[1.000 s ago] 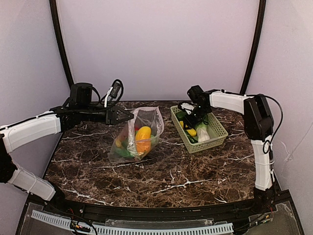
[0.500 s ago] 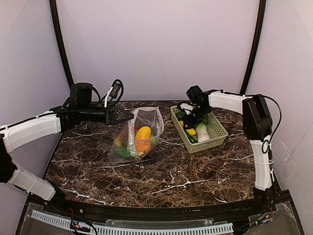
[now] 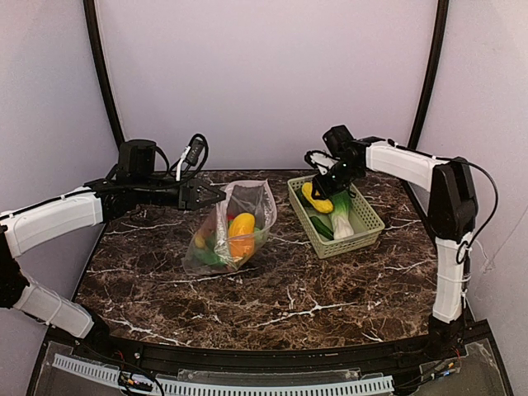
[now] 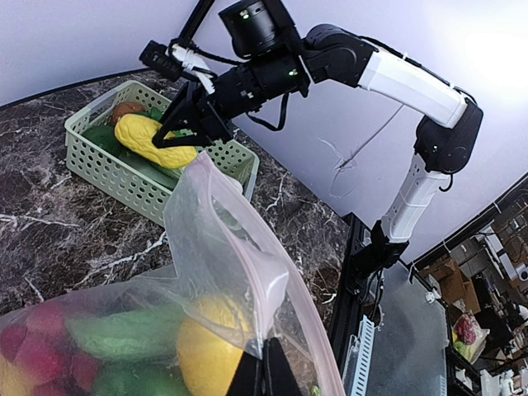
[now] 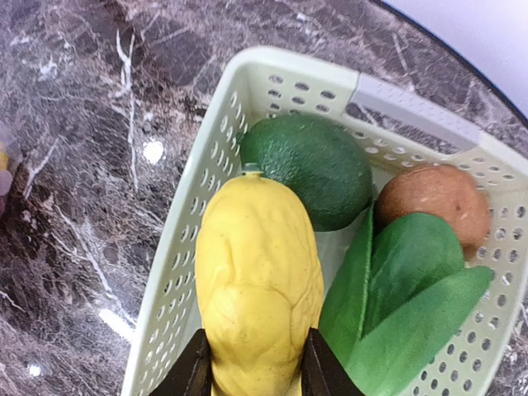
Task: Place the food in the zip-top bag and seal the zipper
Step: Pick up the fake fruit from the bin, then place the fake fruit in the zipper food storage bag.
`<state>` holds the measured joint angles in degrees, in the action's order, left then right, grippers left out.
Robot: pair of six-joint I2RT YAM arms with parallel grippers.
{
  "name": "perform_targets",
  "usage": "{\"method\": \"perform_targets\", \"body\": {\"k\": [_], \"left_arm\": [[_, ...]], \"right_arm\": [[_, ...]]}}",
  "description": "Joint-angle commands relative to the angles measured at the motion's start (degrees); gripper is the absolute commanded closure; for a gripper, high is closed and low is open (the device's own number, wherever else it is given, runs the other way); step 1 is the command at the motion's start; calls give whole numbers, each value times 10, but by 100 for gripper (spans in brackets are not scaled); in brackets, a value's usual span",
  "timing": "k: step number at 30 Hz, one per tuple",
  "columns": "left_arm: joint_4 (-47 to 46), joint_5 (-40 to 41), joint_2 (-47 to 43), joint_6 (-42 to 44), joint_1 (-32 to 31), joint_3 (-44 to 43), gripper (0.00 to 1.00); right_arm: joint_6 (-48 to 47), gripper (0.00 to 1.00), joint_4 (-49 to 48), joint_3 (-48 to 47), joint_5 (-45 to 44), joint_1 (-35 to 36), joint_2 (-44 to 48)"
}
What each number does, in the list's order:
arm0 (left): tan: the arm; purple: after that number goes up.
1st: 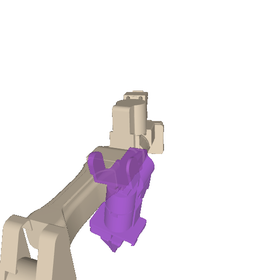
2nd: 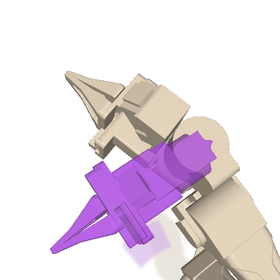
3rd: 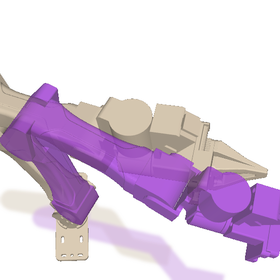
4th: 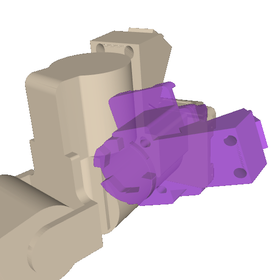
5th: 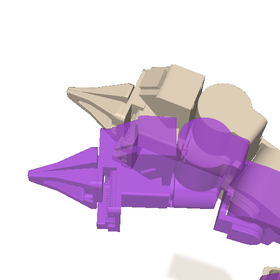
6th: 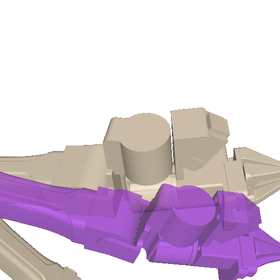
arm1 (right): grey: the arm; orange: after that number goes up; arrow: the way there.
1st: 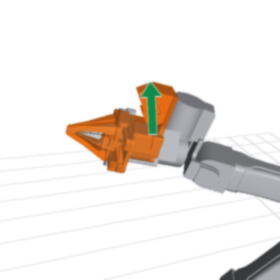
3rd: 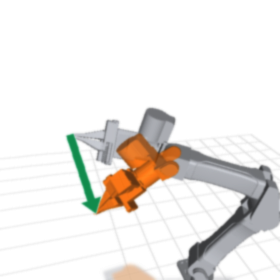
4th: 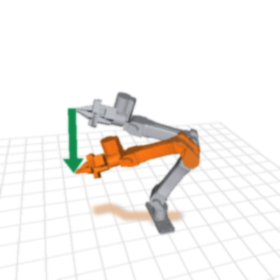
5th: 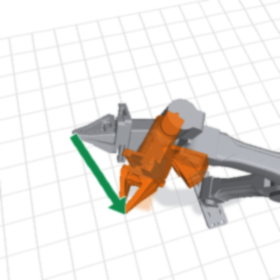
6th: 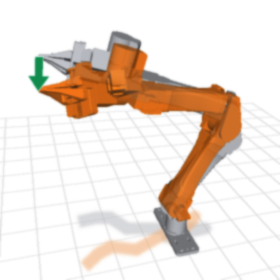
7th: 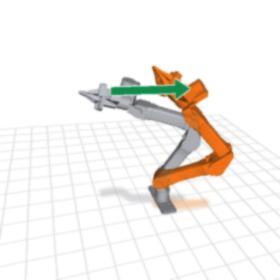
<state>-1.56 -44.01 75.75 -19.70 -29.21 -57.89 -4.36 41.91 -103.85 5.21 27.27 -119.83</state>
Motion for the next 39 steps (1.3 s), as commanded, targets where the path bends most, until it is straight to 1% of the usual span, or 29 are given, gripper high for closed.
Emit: {"method": "perform_targets", "body": {"k": [1,7,12,16,19,22,25,30,35,39], "left_arm": [[-4,-8,-10,1,0,-11,99],[-5,-7,-10,0,-1,-10,99],[-5,-6,-10,1,-1,-10,99],[-3,-3,-9,2,-1,-11,99],[-1,-1,-12,4,-1,-11,99],[-1,-1,-14,5,0,-11,99],[-1,-2,-15,5,-1,-11,99],[-2,0,-16,5,0,-11,99],[0,1,-13,6,-1,-11,99],[0,2,-12,6,-1,-10,99]], "right_arm": [[20,72,-31,30,-21,-1,68],[35,72,-49,78,-13,-1,137],[72,72,-51,110,27,11,200],[105,72,-45,122,41,55,245],[126,72,-55,132,39,102,276],[149,72,-88,144,50,147,307],[157,72,-144,160,58,189,331],[158,71,-205,187,72,237,341],[125,71,-234,202,47,279,326],[92,71,-248,215,29,292,313]]}}
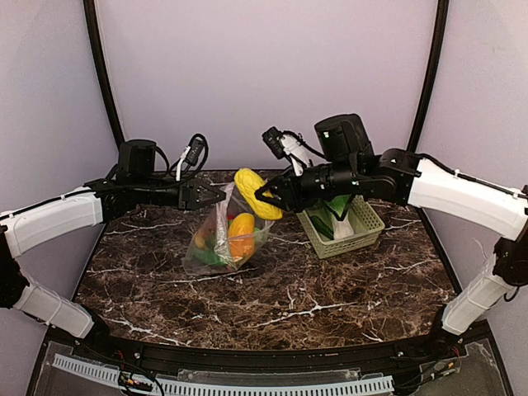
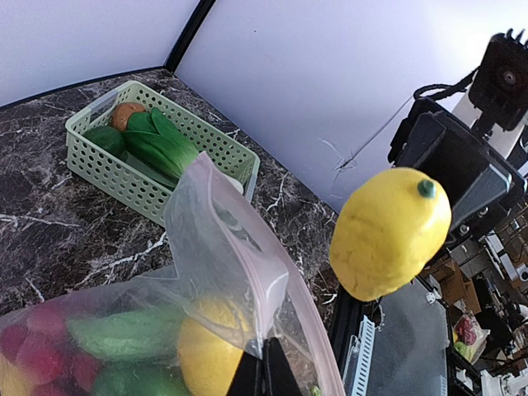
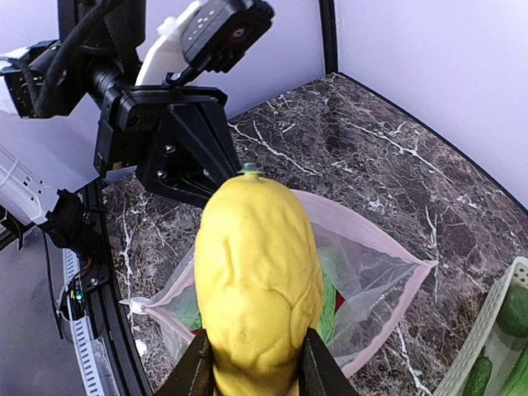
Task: Place the food in the zip-top bag and seal the zipper
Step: Place the fake fruit in the zipper food storage bag.
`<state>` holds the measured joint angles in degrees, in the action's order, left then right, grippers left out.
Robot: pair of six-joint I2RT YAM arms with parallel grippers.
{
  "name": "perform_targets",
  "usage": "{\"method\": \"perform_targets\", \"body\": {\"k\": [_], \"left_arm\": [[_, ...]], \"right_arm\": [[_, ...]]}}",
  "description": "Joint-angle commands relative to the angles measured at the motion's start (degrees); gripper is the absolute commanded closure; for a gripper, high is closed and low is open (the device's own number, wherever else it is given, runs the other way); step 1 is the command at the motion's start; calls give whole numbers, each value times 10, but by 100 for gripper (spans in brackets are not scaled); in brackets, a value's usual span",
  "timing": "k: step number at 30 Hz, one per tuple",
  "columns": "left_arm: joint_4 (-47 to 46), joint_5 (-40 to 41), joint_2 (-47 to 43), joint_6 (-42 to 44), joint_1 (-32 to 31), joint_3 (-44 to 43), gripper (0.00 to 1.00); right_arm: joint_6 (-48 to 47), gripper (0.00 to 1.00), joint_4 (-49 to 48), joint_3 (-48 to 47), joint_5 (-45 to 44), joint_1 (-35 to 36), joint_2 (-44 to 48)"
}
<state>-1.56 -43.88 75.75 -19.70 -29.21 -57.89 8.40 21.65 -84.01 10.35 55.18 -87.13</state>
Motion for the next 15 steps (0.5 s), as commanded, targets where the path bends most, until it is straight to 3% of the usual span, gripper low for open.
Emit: {"method": "perform_targets", "body": {"k": [1,15], "left_arm": [[-1,1,-13,6,-1,-11,99],[1,2,-13,8,-1,-11,99]], "right_arm": [[-41,71,-48,21,-28,13,-16],[-80,72,-80,3,-37,15,-75]]}}
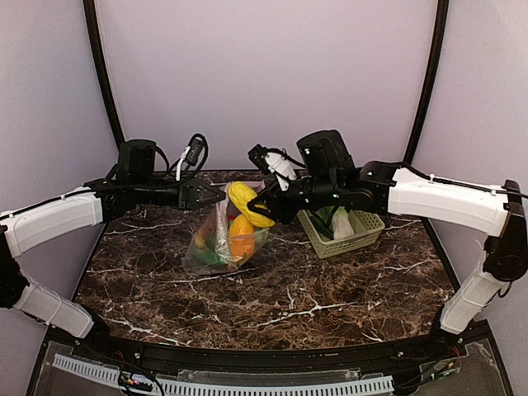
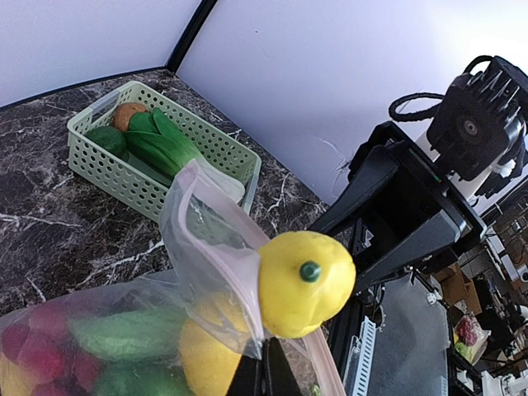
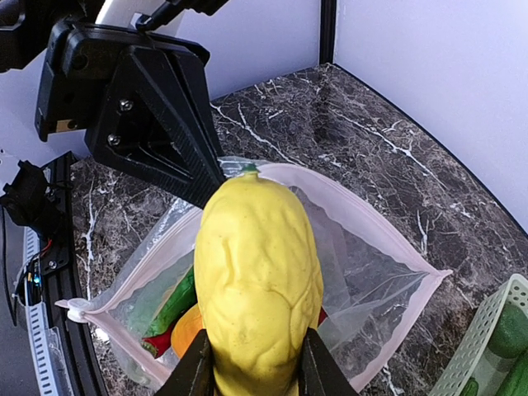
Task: Place the food in the zip-top bag and seal the zipper
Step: Place the fake fruit in the zipper food storage bag.
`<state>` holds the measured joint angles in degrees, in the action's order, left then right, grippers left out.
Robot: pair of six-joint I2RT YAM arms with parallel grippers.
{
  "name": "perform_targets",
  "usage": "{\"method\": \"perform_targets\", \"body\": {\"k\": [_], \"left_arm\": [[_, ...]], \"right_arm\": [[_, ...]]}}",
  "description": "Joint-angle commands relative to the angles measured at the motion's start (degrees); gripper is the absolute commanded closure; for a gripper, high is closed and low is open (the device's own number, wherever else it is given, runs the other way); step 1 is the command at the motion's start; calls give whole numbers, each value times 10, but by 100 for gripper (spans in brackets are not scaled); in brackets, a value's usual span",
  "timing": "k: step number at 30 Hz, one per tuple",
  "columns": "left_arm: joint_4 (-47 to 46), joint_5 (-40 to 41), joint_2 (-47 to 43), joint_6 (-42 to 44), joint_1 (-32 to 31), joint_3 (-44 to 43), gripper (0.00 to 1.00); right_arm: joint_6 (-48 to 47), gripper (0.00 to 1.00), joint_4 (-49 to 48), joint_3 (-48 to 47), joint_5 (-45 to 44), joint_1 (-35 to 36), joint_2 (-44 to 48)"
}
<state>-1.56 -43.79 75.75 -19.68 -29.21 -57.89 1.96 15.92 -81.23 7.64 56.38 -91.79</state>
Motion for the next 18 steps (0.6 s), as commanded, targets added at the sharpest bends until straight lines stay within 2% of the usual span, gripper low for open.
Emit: {"method": "perform_targets", "body": {"k": [1,18], "left_arm": [[1,1,-13,8,-1,-12,99],[1,2,-23,10,-1,-11,99]], "right_arm": [[-16,72,-21,-29,-13,3,-34],[-5,72,-4,3,-39,3,-47]]}}
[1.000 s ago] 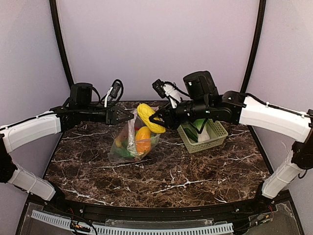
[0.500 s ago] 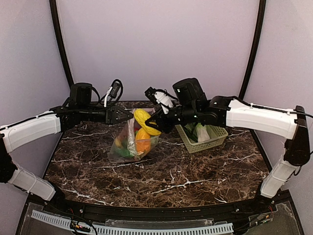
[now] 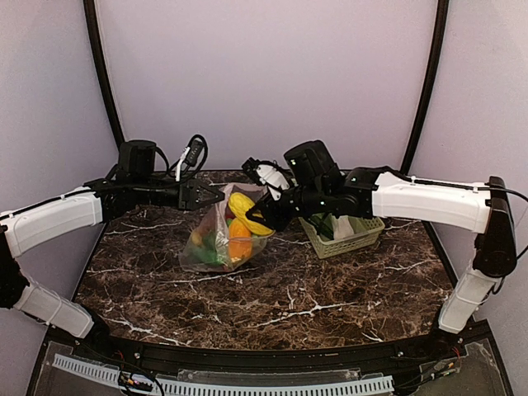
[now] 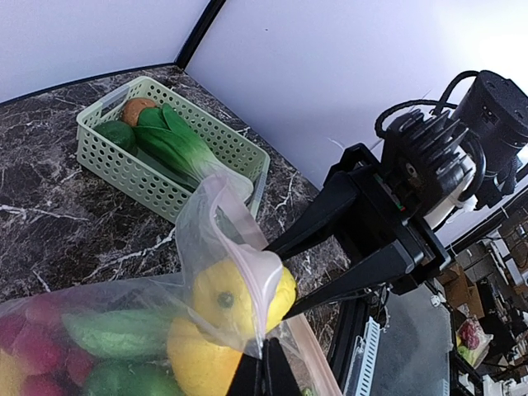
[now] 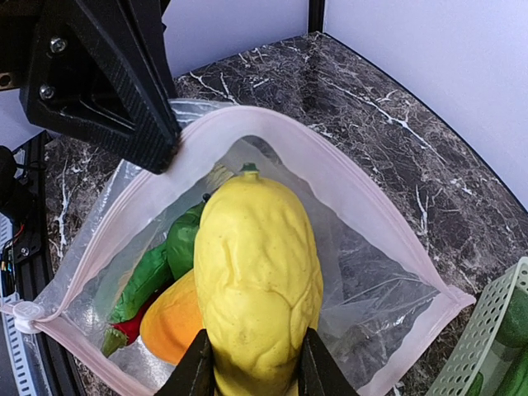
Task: Place the food in the zip-top bag and seal the zipper
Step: Place the fake fruit in the zipper food storage bag.
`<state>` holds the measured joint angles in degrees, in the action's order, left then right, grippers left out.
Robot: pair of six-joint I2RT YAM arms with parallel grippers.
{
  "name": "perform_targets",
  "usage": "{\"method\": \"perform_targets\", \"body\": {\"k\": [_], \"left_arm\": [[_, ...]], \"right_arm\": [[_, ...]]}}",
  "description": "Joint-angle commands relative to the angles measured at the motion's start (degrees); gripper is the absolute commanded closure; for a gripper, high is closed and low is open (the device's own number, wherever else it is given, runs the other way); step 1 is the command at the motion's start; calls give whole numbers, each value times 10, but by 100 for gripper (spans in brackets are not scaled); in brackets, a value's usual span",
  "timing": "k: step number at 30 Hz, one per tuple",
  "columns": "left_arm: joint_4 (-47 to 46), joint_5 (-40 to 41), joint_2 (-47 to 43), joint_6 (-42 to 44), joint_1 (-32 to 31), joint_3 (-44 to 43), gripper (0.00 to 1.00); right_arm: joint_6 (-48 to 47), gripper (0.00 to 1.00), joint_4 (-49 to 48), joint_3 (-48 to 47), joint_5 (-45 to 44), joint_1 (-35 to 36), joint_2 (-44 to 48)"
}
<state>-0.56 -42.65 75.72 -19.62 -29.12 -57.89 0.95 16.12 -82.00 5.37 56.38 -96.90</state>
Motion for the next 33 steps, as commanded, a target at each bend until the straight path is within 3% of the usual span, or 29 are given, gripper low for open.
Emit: {"method": "perform_targets", "body": {"k": [1,10,20,27,33], "left_arm": [[-9,-9,-21,9,-1,-11,99],[-15,-27,-12,4,-1,-12,99],[-25,-38,-19,3,-1,-9,99],[-26,-37,-19,1,-1,-10,99],[-20,-30,-17,3,-1,-10,99]], "right_arm": [[5,72,-5,9,-17,3,3],[15,72,2,-66,-12,6,-62],[36,71,62,-122,-106,5,-139],[35,49,85,-133,-103,5,-110],[56,37,102,-113,-72,4,-44]]}}
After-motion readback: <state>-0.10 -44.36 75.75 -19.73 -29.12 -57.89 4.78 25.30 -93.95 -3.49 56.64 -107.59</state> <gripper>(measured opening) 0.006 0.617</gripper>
